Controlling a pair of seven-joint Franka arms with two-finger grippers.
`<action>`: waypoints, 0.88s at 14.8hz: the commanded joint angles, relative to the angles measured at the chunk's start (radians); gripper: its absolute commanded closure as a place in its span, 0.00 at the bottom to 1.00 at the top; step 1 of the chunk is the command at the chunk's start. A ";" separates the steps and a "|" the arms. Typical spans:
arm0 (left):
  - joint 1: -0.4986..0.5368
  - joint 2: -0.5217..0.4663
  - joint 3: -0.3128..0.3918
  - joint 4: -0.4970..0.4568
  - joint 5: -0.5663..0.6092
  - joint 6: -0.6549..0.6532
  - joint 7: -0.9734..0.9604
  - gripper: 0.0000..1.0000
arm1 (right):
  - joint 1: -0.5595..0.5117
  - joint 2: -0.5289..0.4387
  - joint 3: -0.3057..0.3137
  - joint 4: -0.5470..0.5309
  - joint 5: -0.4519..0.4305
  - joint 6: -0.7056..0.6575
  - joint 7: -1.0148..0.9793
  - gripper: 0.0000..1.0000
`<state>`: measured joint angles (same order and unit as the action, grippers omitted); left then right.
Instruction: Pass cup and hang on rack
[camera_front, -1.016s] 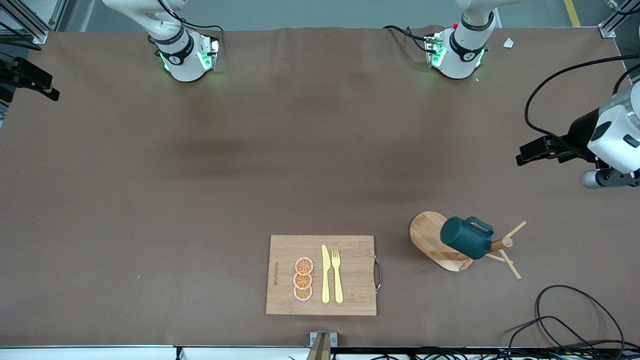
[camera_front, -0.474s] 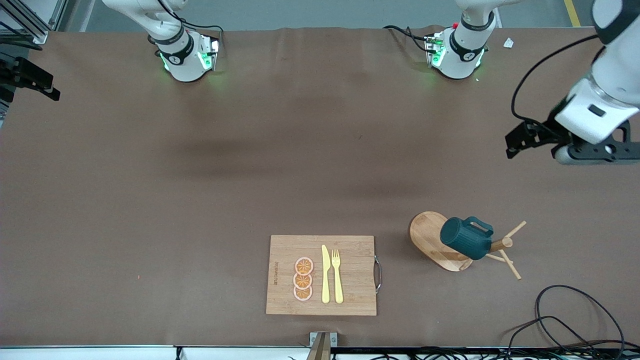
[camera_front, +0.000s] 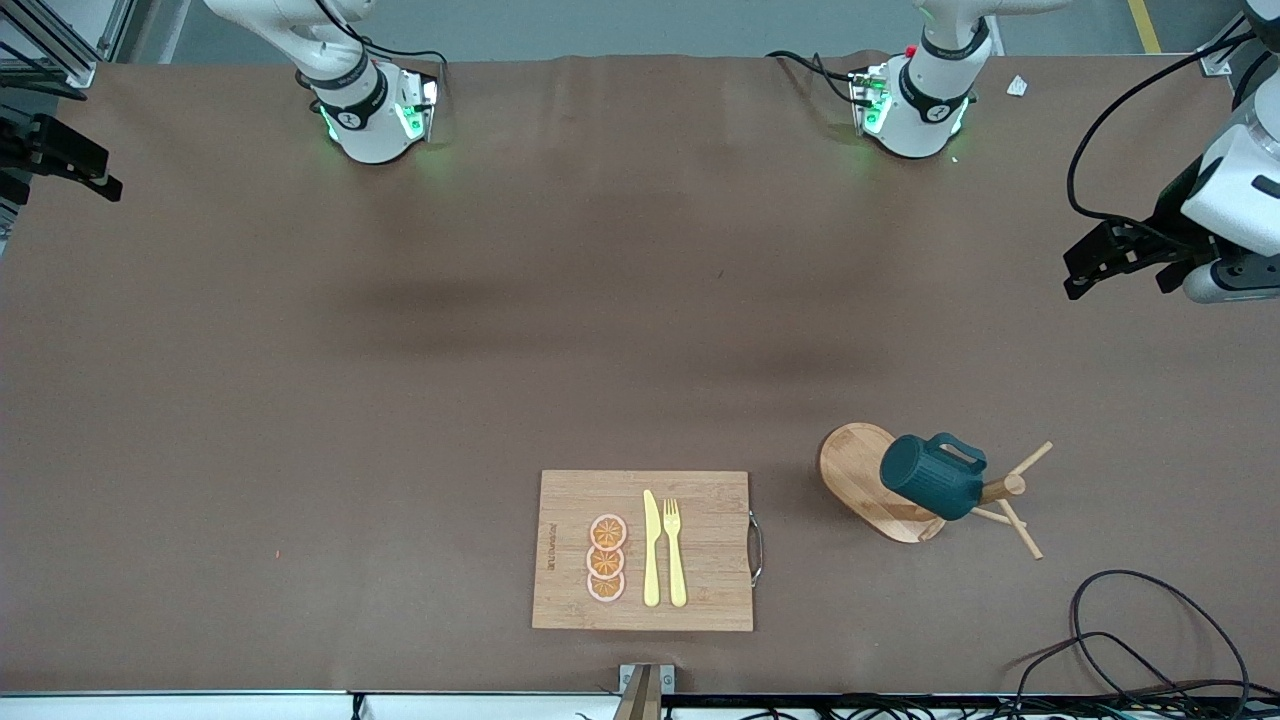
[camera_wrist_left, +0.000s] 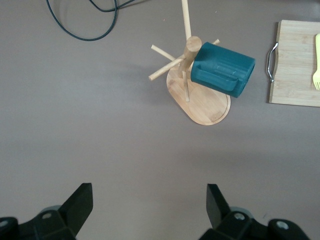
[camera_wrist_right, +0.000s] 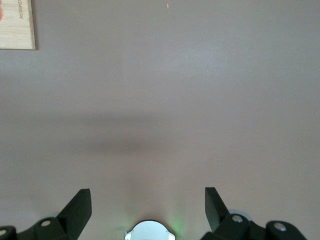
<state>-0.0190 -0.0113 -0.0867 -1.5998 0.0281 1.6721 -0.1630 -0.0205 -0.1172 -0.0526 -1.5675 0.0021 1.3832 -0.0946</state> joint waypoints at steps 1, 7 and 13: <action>-0.012 0.022 -0.002 0.070 0.006 -0.058 -0.009 0.00 | -0.009 -0.013 0.008 -0.016 -0.004 0.002 -0.005 0.00; -0.009 0.080 -0.001 0.151 0.013 -0.087 0.003 0.00 | -0.009 -0.013 0.010 -0.016 -0.004 0.000 0.001 0.00; -0.016 0.114 -0.002 0.205 0.012 -0.121 0.005 0.00 | -0.007 -0.013 0.010 -0.016 -0.004 -0.003 0.042 0.00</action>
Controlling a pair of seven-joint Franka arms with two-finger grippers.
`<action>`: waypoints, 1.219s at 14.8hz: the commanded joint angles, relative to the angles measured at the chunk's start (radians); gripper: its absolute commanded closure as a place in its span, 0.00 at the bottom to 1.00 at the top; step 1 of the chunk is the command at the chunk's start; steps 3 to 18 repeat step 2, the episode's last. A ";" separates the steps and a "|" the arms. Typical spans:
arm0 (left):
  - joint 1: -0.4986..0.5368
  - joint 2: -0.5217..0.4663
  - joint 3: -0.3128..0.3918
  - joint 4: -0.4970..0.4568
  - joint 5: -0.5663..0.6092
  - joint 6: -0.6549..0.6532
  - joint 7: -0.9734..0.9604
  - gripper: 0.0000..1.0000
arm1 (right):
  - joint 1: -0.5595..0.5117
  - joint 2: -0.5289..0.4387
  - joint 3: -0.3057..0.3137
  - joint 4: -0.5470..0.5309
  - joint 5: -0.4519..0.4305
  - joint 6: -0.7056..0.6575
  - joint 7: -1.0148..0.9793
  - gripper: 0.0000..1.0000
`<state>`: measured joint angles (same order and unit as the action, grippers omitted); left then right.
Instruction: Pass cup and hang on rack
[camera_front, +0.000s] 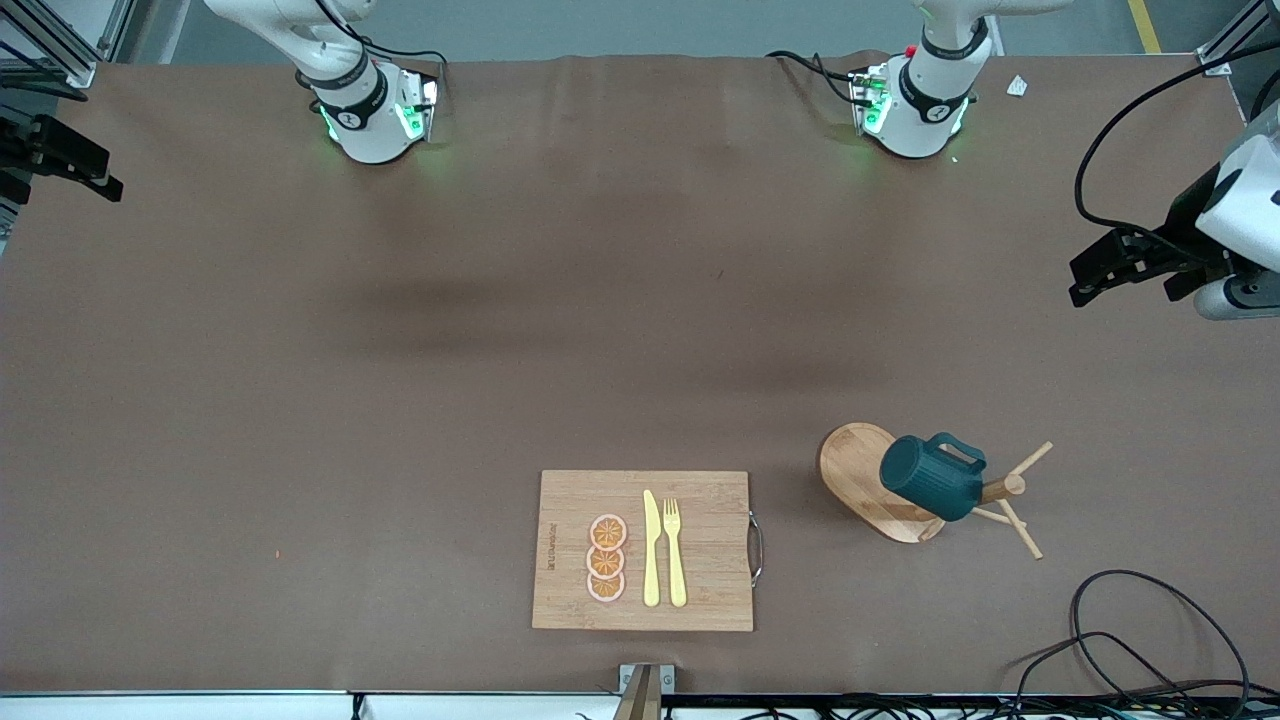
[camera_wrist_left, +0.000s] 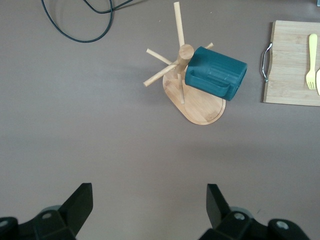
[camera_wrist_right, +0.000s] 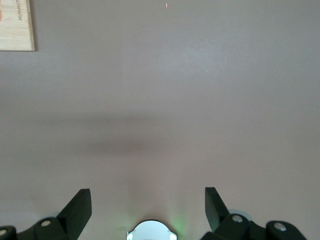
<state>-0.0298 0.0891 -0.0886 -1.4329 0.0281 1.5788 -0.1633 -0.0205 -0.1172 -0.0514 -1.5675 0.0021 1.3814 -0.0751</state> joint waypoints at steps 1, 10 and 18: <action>-0.007 0.014 0.000 0.038 0.013 -0.028 0.004 0.00 | -0.007 -0.013 0.008 -0.016 -0.004 -0.001 0.023 0.00; -0.007 0.014 0.000 0.038 0.015 -0.028 0.004 0.00 | -0.007 -0.013 0.008 -0.016 -0.004 -0.001 0.023 0.00; -0.007 0.014 0.000 0.038 0.015 -0.028 0.004 0.00 | -0.007 -0.013 0.008 -0.016 -0.004 -0.001 0.023 0.00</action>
